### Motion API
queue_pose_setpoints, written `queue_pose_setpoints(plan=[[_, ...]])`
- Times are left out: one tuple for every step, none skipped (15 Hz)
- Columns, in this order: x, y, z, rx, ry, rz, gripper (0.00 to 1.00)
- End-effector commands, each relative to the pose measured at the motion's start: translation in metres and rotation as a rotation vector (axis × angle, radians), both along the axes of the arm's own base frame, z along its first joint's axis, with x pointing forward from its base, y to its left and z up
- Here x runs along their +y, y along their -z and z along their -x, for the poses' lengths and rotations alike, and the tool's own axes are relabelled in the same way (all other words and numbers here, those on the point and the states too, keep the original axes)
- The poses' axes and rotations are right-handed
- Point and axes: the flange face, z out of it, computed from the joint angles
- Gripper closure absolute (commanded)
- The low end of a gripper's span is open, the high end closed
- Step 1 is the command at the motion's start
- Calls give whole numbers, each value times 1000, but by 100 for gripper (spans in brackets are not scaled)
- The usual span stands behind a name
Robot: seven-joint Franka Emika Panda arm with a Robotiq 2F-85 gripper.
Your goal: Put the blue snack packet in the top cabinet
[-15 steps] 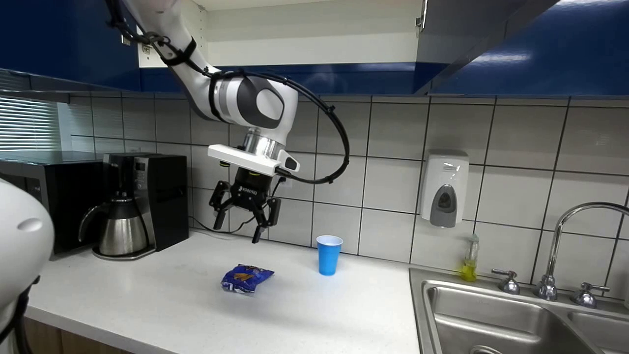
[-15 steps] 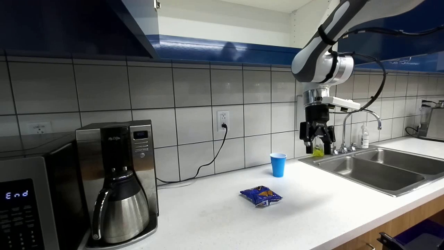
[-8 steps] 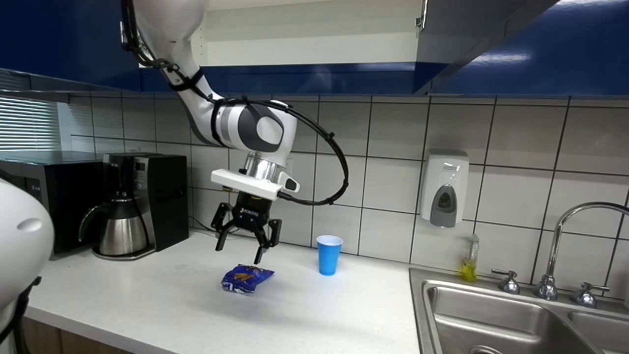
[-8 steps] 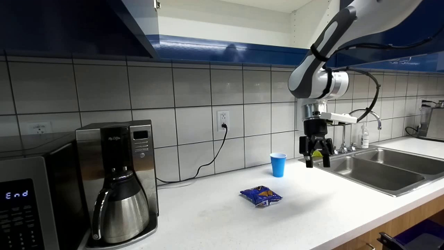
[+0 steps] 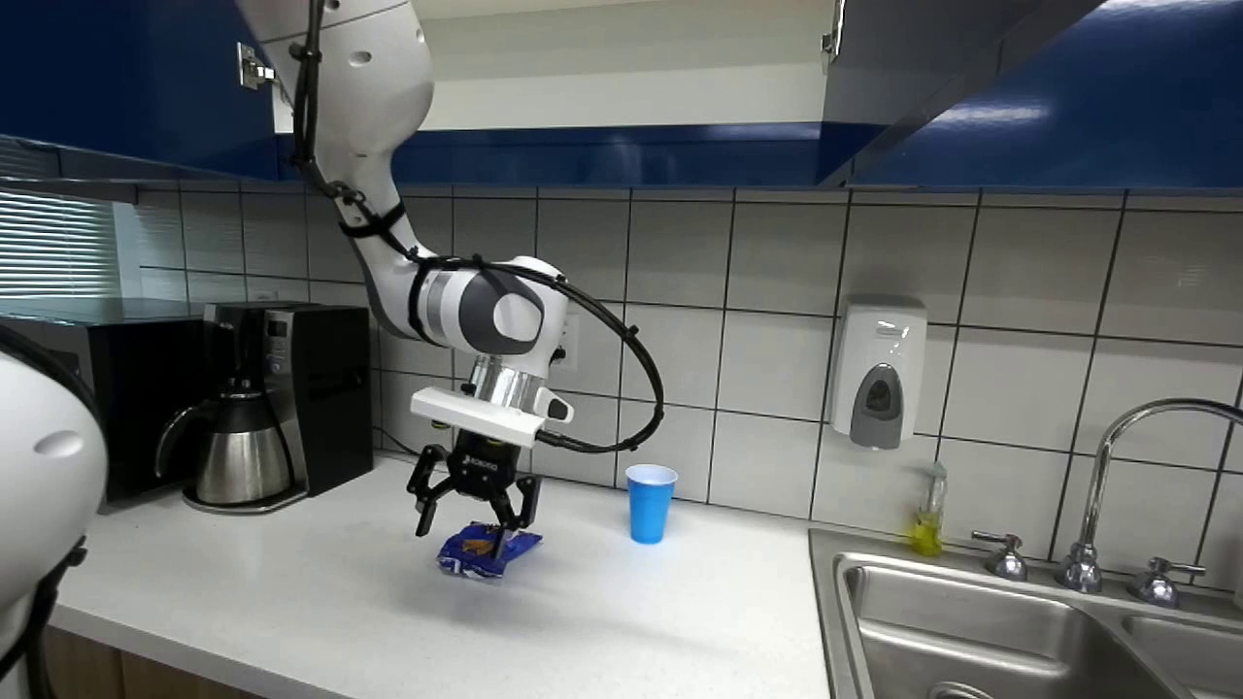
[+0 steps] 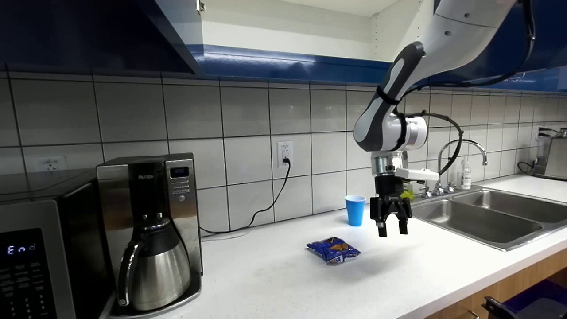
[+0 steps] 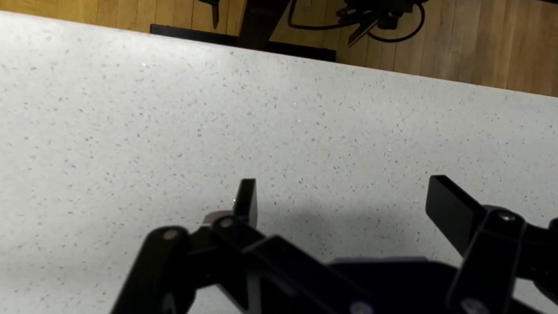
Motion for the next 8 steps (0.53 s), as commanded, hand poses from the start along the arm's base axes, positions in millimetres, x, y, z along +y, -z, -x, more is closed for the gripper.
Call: queue_pose_setpoints(plan=[[14, 17, -22, -30, -26, -38, 0], [20, 20, -28, -35, -31, -41, 0], [26, 23, -34, -42, -38, -43, 0], [31, 26, -38, -50, -46, -41, 0], [37, 28, -44, -55, -58, -40, 0], [42, 30, -49, -65, -70, -38, 0], [47, 31, -54, -71, -79, -39, 0], [51, 34, -60, -76, -88, -37, 0]])
